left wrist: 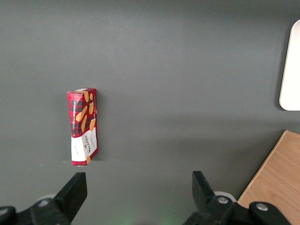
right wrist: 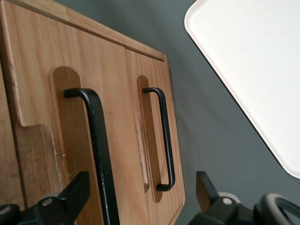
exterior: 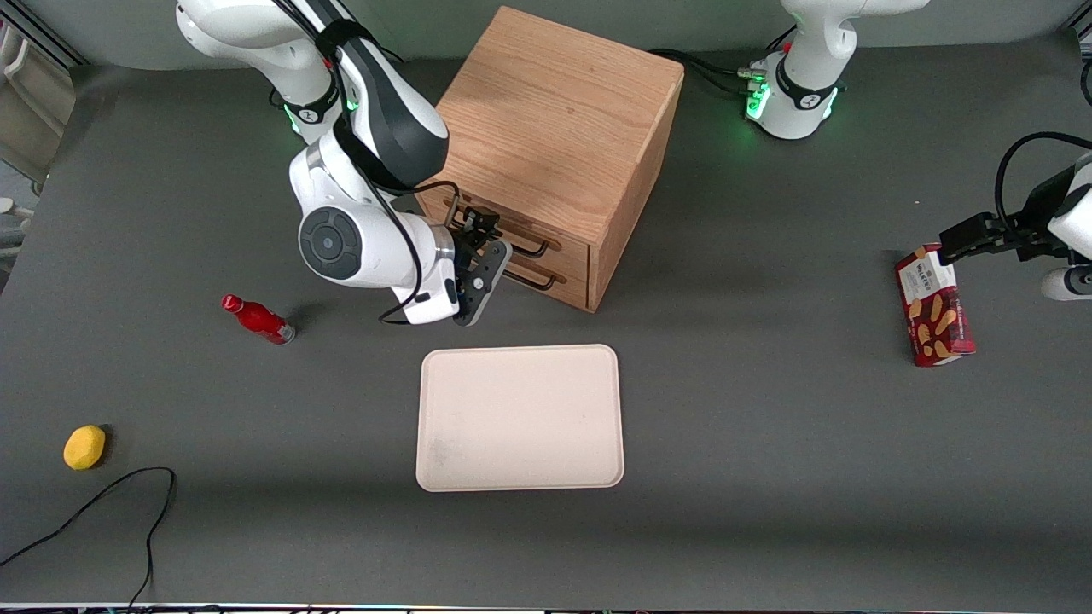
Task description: Open upper drawer
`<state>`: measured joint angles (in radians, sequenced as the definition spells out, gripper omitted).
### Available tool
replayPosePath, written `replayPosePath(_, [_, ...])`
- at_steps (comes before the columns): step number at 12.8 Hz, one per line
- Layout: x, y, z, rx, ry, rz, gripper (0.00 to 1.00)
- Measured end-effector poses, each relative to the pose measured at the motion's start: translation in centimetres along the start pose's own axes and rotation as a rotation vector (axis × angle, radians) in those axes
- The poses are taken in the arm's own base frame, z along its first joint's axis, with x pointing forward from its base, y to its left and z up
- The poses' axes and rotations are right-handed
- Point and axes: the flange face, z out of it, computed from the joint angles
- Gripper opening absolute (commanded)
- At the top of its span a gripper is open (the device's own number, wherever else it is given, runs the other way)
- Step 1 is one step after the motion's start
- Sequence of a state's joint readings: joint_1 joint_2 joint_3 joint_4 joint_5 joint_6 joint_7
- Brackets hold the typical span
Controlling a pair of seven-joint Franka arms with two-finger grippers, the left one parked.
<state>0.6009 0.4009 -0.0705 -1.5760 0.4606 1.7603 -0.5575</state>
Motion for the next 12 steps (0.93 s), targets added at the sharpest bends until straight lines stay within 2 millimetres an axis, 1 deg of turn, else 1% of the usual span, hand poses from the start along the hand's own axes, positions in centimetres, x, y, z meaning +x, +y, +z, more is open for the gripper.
replayPosePath(5, [-0.3,-0.5,1.0,0.006,-0.017,-0.002,1.00])
replayPosePath(12, [-0.6,-0.2,2.5,-0.018,0.007,0.008,1.00])
